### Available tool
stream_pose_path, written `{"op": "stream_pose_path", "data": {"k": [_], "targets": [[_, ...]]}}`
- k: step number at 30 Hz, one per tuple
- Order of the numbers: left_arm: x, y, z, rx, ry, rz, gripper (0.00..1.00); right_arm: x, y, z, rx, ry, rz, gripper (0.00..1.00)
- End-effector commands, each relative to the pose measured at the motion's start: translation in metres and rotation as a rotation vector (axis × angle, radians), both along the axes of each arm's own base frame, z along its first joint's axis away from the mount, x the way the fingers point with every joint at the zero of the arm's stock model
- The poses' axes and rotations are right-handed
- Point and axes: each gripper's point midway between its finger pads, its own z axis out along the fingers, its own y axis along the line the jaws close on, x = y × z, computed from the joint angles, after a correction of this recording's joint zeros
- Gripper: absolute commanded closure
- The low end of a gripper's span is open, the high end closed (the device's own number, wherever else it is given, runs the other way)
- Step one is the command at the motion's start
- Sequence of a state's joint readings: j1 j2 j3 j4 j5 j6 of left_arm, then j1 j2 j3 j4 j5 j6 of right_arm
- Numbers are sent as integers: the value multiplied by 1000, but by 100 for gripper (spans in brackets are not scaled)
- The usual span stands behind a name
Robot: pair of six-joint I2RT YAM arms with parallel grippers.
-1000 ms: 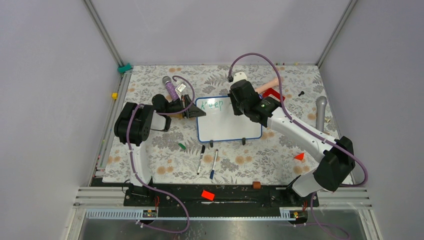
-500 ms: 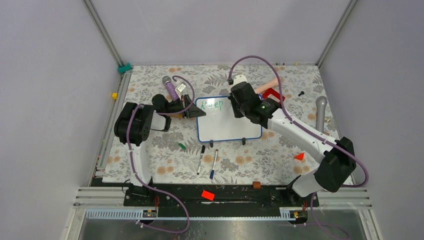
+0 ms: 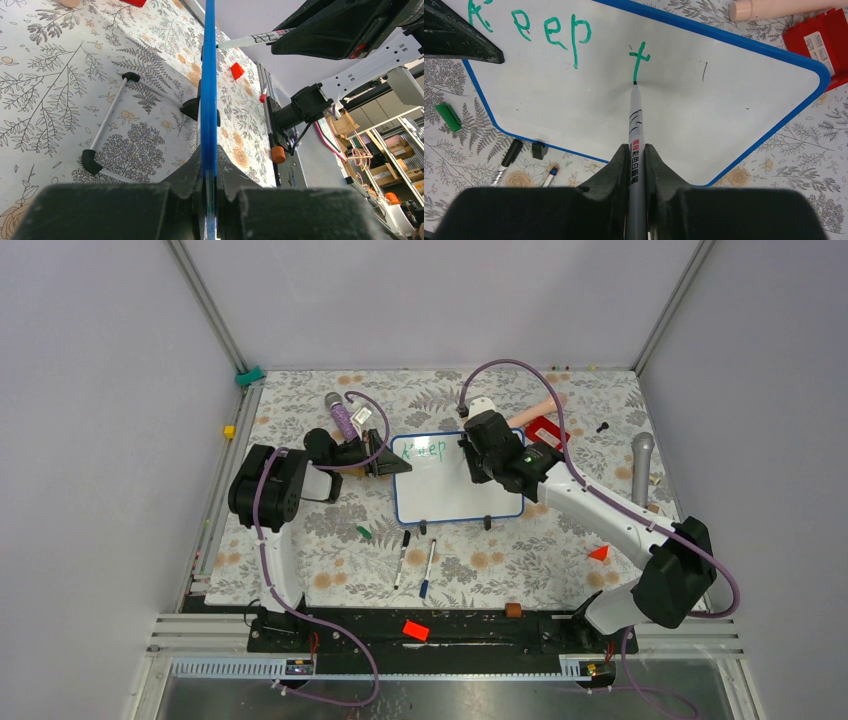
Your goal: Write a sentence on the whiteboard
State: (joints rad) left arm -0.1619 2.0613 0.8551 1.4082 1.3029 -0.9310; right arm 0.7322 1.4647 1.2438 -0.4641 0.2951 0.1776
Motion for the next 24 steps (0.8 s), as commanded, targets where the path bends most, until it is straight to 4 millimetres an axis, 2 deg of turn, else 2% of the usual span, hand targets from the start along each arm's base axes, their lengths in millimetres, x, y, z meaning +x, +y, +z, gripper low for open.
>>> {"op": "stream_pose_path", "data": {"k": [1,24], "targets": [[-9,-2,20,-10,-122,-31,100,2,-13,7,-29,-28,-44,100],[-9,-2,20,-10,-123,-31,100,14,-10,48,2,-109,-58,100]]}}
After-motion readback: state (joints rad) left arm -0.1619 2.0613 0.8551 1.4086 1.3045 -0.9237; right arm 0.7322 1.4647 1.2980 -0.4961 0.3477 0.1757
